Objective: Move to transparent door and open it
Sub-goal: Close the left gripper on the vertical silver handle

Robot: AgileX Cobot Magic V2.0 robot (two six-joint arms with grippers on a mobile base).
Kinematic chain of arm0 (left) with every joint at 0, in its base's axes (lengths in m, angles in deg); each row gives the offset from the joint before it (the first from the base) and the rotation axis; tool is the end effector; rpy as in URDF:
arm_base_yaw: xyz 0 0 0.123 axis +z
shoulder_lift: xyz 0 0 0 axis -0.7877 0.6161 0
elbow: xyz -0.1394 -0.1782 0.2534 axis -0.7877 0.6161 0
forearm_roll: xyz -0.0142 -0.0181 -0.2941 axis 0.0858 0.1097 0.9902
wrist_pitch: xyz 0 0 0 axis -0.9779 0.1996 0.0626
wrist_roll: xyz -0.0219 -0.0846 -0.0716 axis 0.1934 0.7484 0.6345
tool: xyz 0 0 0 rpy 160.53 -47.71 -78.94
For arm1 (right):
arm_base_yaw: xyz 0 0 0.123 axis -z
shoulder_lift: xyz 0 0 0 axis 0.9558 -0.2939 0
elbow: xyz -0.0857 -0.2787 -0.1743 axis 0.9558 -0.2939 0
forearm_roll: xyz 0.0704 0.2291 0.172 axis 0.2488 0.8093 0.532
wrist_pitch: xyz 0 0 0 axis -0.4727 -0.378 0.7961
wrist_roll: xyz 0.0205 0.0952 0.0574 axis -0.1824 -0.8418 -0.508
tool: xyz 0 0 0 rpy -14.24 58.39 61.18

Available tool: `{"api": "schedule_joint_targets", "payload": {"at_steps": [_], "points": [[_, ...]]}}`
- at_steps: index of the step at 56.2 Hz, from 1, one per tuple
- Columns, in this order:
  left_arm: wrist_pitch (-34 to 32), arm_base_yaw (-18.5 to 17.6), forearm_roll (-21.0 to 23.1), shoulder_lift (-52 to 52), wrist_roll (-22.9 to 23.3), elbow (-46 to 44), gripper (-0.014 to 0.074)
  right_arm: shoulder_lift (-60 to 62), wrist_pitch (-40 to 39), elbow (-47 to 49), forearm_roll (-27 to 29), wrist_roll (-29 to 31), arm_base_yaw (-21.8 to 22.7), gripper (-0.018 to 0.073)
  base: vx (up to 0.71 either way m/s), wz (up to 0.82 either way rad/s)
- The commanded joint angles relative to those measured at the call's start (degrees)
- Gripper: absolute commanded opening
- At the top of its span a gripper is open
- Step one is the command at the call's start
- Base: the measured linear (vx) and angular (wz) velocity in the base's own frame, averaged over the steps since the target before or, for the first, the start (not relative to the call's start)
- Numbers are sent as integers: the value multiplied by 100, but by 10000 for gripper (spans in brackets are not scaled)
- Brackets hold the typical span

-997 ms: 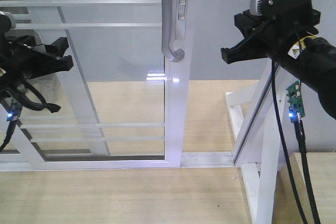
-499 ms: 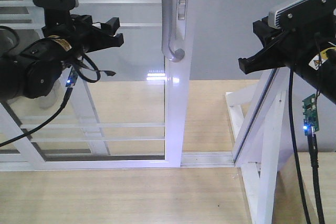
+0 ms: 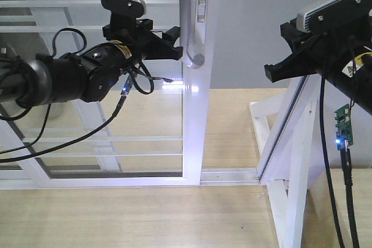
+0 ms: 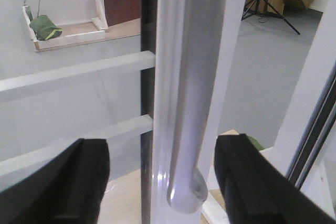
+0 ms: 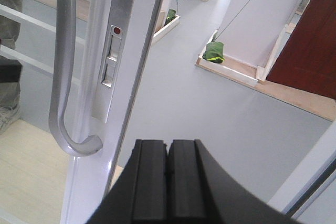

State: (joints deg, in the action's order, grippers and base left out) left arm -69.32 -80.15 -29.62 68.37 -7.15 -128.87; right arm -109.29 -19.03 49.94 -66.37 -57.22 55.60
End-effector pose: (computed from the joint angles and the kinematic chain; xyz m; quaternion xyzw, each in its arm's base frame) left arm 0.4461 -0.2418 0.2391 0.1793 0.7538 -0.1753 0.6073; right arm 0.2986 0.0912 0.3124 -0.2146 0.7507 0.0044 0.6248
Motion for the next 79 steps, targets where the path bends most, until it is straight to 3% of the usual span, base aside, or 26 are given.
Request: {"api": "schedule_joint_targets", "payload": {"at_steps": [1, 24, 47, 79], "points": [[-609, -69, 23, -149, 138, -360, 533, 163, -547, 163, -7, 134, 36, -6, 0, 0], [-461, -104, 23, 467, 587, -1420, 533, 73, -547, 163, -7, 166, 36, -6, 0, 0], [-308, -208, 23, 780, 598, -2049, 533, 2, -549, 163, -7, 291, 36, -6, 0, 0], [-393, -237, 30, 961, 472, -2163, 533, 2, -549, 163, -7, 296, 36, -6, 0, 0]]}}
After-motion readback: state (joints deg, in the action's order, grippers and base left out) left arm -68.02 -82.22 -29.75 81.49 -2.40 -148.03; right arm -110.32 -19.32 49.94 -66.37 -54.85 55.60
